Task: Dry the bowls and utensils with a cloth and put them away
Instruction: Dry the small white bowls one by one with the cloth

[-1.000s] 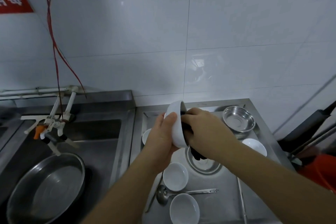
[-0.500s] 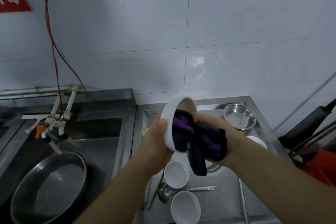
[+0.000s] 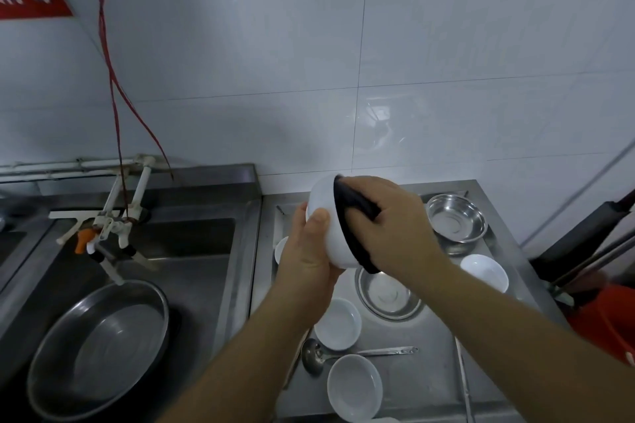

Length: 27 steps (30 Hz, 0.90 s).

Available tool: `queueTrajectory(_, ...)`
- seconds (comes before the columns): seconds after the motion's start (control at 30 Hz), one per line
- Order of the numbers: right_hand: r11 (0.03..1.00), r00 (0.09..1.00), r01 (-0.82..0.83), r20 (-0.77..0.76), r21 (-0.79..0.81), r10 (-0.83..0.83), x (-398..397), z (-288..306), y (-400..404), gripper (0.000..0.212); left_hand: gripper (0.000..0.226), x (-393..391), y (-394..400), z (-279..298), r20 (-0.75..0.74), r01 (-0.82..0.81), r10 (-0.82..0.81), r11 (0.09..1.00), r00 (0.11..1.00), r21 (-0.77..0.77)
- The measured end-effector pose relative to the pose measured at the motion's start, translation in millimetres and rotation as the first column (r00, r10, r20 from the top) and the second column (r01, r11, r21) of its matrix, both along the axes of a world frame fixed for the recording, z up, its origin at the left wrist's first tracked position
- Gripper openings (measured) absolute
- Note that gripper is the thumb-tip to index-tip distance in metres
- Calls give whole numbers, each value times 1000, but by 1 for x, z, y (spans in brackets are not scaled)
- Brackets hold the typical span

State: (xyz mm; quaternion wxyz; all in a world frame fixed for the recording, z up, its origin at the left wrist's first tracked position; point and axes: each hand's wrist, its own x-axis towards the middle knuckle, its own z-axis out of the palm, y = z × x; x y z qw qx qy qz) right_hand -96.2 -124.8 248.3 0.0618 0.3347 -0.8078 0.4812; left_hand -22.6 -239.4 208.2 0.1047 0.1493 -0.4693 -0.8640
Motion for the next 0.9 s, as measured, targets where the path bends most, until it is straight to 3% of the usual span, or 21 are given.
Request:
queueTrajectory(0.07, 979, 976, -64, -192, 193, 102, -8, -2, 7, 41, 103, 1, -2, -3, -9, -1, 1, 1000, 1000, -11)
queueTrajectory(0.1, 957, 965, -82, -216, 277, 146, -10, -1, 9, 42, 95, 1, -4, -4, -11, 3, -3, 1000, 1000, -27)
queueTrajectory(0.2, 894, 975, -107, -128, 435, 179, -12, 6, 12, 36, 91, -1, -8, -4, -7, 6, -7, 994, 1000, -108)
queueTrajectory(0.27, 866, 987, -145, 11, 479, 159, -13, 12, 12, 24, 97, -1, -9, -3, 1, 6, -6, 987, 1000, -163)
queueTrajectory(0.37, 879, 941, -251, 315, 404, 124, -16, 22, 16, 15, 101, -2, -9, -8, 6, 29, -28, 969, 1000, -245)
queueTrajectory(0.47, 926, 847, -294, 513, 237, 138, -14, 26, 22, 26, 88, 1, -12, -16, -32, 60, -70, 965, 997, -255)
queueTrajectory(0.5, 951, 783, -281, 604, 127, 151, -11, 25, 22, 29, 85, 2, -12, -18, -52, 58, -73, 967, 996, -247)
queueTrajectory(0.57, 970, 553, -173, 798, -170, 239, -3, 19, 22, 25, 86, 5, -14, -21, -86, 54, -78, 967, 993, -251)
queueTrajectory(0.63, 917, 350, 3, 859, -400, 373, 4, 12, 19, 16, 90, 9, -13, -24, -107, 49, -83, 958, 991, -283)
queueTrajectory(0.7, 859, 248, 189, 870, -475, 426, 8, 3, 12, 28, 93, 12, -10, -27, -100, 25, -60, 947, 993, -321)
queueTrajectory(0.8, 845, 293, 338, 900, -414, 324, 12, -3, 2, 31, 86, 16, -5, -29, -84, -38, 6, 922, 996, -385)
queueTrajectory(0.9, 919, 423, 269, 893, -288, 156, 12, -4, -1, 25, 79, 17, -4, -25, -117, -71, 14, 865, 993, -496)
